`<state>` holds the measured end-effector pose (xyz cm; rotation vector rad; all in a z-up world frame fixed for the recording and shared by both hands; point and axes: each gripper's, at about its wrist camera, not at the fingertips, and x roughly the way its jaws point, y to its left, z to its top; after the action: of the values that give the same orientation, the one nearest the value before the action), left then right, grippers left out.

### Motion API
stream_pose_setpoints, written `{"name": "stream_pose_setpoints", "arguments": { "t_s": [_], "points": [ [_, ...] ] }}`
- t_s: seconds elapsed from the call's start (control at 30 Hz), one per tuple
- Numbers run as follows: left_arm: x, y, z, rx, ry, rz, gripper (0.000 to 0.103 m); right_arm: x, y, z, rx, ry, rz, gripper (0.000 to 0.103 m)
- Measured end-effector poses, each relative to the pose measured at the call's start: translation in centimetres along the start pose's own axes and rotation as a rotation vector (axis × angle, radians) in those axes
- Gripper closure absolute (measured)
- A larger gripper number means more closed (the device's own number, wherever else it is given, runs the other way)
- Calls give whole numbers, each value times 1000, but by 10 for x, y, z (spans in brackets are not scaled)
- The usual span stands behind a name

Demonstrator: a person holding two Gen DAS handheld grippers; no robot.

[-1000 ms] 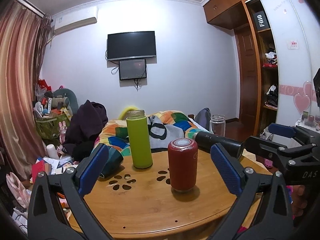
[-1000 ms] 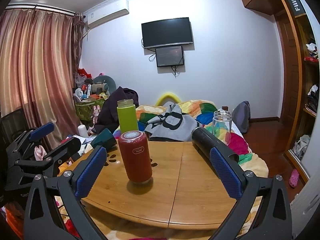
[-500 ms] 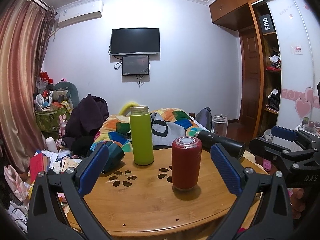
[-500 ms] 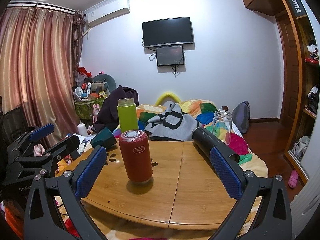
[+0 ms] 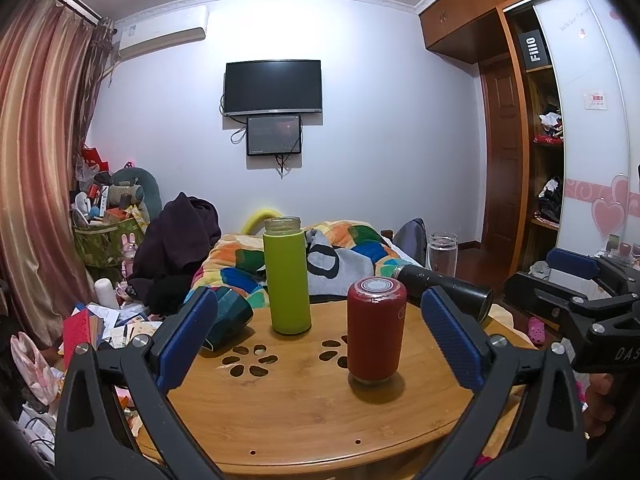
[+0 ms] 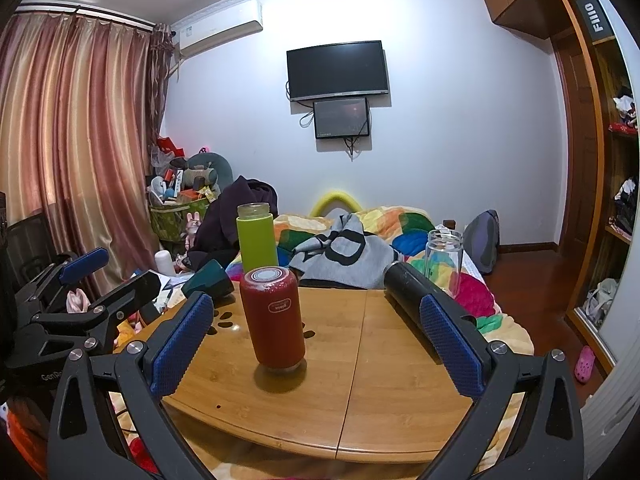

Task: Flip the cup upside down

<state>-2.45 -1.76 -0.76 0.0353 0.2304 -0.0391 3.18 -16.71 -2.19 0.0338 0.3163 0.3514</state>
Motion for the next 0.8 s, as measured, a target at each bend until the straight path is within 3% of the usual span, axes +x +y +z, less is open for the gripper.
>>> {"name": "stream_pose_setpoints", "arguments": {
  "t_s": [0.8],
  "points": [
    [-1,6,0,-27,9,-30,0,-4,1,1,-7,-23,1,0]
  ]
}}
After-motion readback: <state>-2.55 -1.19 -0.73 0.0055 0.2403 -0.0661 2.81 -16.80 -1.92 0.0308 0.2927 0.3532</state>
